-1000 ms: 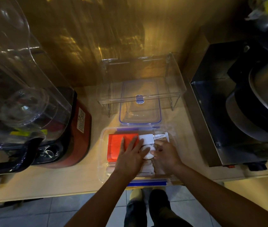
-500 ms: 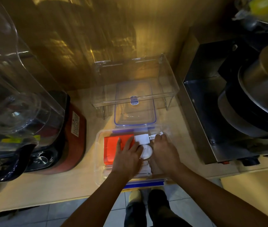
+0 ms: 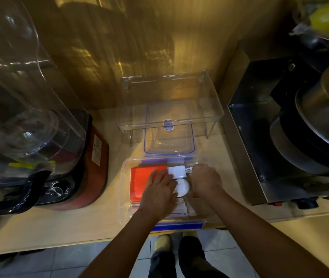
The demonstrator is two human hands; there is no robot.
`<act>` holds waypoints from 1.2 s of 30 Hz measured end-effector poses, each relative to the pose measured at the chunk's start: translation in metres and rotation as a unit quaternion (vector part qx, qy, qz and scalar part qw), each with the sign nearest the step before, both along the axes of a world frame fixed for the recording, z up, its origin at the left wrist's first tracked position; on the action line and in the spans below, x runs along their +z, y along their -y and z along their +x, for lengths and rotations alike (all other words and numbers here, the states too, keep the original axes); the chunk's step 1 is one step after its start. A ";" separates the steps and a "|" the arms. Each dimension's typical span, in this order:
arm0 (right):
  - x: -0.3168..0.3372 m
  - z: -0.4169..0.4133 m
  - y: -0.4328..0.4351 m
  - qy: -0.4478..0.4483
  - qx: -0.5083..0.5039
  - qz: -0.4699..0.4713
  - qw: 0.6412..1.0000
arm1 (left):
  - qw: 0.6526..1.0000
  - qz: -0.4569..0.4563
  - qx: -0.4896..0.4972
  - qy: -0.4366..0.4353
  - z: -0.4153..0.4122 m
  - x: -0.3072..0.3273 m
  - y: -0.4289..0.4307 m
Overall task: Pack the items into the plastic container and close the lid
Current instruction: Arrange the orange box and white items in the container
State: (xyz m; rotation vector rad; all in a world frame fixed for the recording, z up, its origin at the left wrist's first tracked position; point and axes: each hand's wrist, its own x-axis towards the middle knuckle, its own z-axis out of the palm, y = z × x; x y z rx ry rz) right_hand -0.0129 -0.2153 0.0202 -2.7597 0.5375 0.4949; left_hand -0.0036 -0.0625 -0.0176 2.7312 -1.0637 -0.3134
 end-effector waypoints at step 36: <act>-0.029 -0.031 -0.043 -0.019 0.155 0.292 0.944 | 0.993 0.039 0.045 -0.101 -0.014 0.026 -0.065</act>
